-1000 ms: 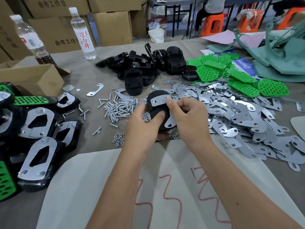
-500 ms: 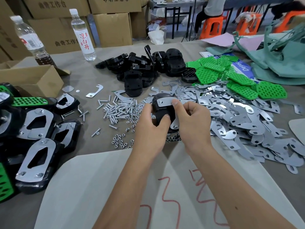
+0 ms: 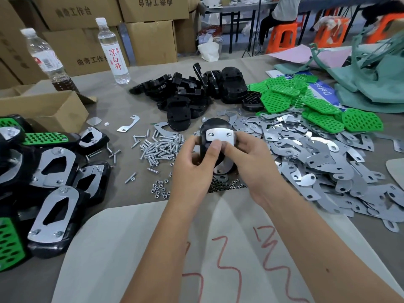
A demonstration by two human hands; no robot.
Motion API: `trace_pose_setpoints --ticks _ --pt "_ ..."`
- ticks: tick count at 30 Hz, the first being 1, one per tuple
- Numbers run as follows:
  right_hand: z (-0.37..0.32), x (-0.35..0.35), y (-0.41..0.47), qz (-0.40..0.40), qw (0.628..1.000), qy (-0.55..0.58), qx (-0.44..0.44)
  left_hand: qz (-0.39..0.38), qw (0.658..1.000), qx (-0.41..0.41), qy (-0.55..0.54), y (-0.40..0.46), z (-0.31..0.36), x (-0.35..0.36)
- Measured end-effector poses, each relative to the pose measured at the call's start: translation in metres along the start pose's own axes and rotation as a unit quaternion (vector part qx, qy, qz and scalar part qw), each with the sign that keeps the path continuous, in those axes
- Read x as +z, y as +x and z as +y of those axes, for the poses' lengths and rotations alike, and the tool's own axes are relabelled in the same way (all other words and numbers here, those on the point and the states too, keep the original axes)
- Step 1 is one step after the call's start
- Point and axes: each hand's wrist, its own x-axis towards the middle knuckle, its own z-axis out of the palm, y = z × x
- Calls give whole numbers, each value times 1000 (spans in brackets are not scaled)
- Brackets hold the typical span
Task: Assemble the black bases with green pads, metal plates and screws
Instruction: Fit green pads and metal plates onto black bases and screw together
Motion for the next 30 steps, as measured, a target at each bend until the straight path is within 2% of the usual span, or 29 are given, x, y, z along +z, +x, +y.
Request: trace_pose_setpoints --ticks 3,6,12,19,23,27,30 --pt "1 3 -3 -15 1000 15 3 27 999 -6 -45 0 3 1" --pt "2 3 -2 -28 1000 11 5 51 992 -55 -99 1 5 -1" --pt "4 4 -2 -26 999 19 12 51 973 -122 -188 3 6 -6" --pt "2 2 -3 -41 997 58 4 48 972 -108 -204 3 10 -7" --pt "1 0 -1 -40 999 27 -20 61 971 -107 -207 3 9 -6" --pt "4 -2 -2 -108 994 -31 19 92 963 -115 -226 3 9 -7" --pt "7 -1 -2 -137 990 -9 29 94 961 -110 -237 6 9 -11"
